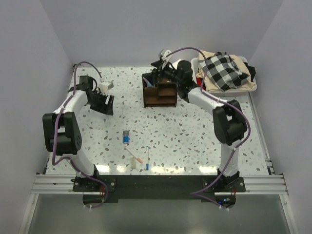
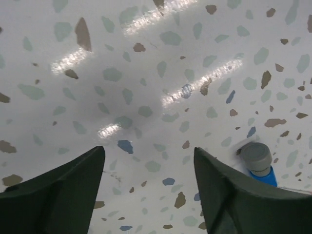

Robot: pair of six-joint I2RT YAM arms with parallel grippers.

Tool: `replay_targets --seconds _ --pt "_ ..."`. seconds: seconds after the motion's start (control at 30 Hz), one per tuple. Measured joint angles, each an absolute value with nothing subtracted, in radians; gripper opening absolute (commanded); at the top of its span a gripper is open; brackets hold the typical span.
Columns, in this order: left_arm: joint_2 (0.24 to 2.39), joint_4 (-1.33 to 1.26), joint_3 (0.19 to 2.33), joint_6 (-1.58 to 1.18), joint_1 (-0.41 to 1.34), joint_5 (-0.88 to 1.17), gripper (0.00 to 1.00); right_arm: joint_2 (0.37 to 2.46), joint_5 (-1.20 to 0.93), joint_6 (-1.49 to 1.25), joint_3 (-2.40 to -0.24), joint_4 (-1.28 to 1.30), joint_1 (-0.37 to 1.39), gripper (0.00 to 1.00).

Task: Sort the stationery into containers
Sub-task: Place the pen in the storage box, then pick up the pen from the center of the board.

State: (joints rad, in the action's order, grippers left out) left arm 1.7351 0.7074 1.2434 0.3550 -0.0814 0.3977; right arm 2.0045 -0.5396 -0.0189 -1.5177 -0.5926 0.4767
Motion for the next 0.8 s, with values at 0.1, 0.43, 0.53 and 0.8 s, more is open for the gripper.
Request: replay_targets --seconds 0.1,0.43,0.53,0.8 --pt "1.733 0.684 1.26 0.3 -0.094 0.352 1.0 1.863 -0.534 -0.013 -1.475 -0.545 0.477 0.83" --pt "1.382 0.53 1.295 0.087 -0.144 0.403 1.0 1.335 -0.511 0.317 -1.336 -0.034 0.477 0.86" --pt "1.106 0.206 1.219 0.002 -0.142 0.501 1.0 1.222 -0.508 0.434 -1.229 0.102 0.478 0.88" --pt "1.171 0.345 1.457 0.497 0.372 0.567 0.98 1.191 -0.361 0.482 -1.039 0.229 0.474 0.96"
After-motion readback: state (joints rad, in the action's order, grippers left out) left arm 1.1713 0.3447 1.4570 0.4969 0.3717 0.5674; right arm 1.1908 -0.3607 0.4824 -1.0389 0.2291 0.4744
